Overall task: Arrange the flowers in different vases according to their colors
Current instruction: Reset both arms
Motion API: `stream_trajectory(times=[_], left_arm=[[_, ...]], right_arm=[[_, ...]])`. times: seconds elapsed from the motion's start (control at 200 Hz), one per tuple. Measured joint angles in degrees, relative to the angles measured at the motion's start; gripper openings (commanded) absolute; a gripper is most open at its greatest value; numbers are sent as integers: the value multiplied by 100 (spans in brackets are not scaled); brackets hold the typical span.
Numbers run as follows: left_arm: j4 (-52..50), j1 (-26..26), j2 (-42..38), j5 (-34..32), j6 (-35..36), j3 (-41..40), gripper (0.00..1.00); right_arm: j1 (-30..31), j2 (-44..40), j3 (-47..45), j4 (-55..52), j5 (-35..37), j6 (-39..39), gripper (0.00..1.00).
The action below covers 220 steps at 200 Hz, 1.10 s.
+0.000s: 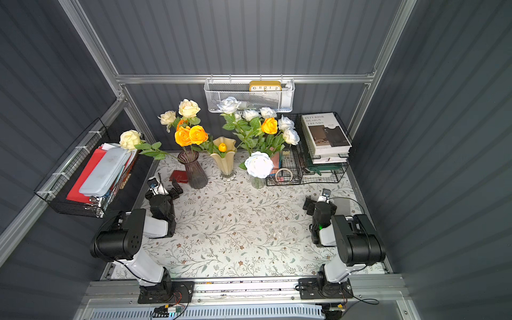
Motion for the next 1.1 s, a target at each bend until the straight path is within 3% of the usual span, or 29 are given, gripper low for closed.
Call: stream_trajectory(times=[0.17, 0.385, 1.101], left_arm=[[-24, 42, 0, 63, -28, 37, 99], [-28, 44, 0, 105, -44, 42, 99], [-35, 52, 0, 151, -46, 44, 99]], right_arm=[[15, 13, 629, 7, -2, -28, 99], [28, -85, 649, -485, 11, -22, 99], [28, -85, 649, -485, 11, -26, 99]])
